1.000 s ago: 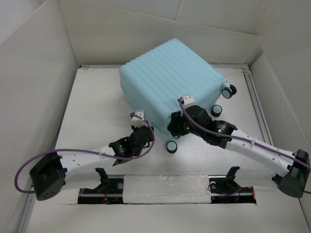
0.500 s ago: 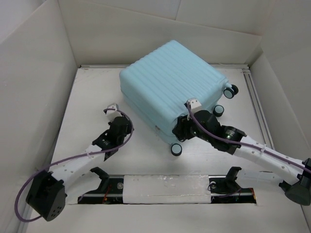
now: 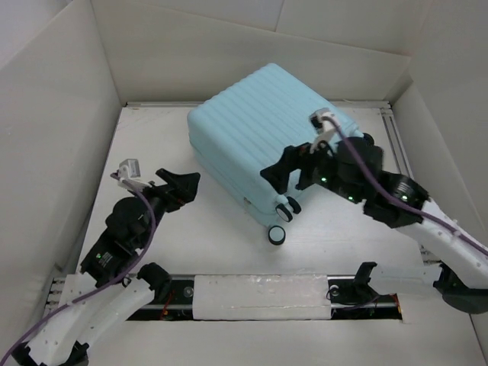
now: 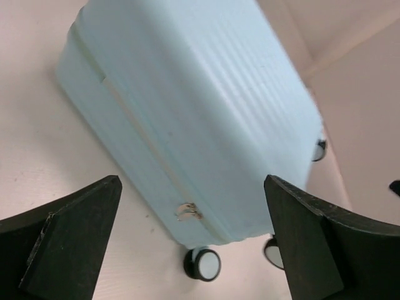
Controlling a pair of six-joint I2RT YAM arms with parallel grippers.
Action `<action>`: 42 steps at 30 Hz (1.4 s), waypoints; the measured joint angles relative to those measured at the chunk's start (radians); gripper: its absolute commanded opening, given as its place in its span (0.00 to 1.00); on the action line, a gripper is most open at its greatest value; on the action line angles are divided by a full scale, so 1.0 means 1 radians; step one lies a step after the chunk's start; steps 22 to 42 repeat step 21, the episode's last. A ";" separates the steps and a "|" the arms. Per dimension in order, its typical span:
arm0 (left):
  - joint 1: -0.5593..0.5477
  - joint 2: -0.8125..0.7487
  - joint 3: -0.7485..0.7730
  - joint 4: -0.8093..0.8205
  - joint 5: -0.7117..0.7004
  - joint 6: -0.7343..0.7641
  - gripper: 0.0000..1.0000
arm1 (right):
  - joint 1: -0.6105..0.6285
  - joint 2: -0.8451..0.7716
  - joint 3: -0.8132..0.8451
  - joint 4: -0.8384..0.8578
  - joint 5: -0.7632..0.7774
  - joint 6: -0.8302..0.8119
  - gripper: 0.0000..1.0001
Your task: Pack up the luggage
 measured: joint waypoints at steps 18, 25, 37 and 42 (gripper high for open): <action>0.000 -0.292 0.044 -0.237 0.124 0.038 0.99 | 0.006 -0.766 -0.383 -0.043 0.190 0.137 1.00; 0.000 -0.292 0.013 -0.236 0.138 0.035 0.99 | 0.006 -0.784 -0.444 -0.052 0.205 0.152 1.00; 0.000 -0.292 0.013 -0.236 0.138 0.035 0.99 | 0.006 -0.784 -0.444 -0.052 0.205 0.152 1.00; 0.000 -0.292 0.013 -0.236 0.138 0.035 0.99 | 0.006 -0.784 -0.444 -0.052 0.205 0.152 1.00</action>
